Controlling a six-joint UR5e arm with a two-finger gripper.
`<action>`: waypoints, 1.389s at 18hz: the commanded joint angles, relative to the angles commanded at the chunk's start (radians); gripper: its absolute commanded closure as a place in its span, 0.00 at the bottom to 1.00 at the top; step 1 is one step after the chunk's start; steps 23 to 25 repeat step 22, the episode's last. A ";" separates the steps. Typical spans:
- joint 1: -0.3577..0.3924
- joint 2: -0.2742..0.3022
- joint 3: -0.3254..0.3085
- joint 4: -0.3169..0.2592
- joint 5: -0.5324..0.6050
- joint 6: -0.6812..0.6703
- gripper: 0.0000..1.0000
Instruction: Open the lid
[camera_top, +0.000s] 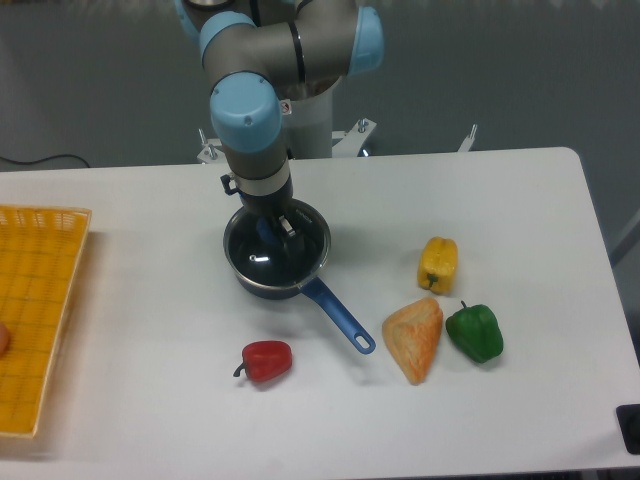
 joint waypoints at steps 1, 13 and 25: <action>0.005 0.000 0.003 -0.002 0.000 0.000 0.44; 0.034 0.006 0.011 -0.014 -0.018 0.035 0.44; 0.052 0.012 0.014 -0.025 -0.040 0.037 0.44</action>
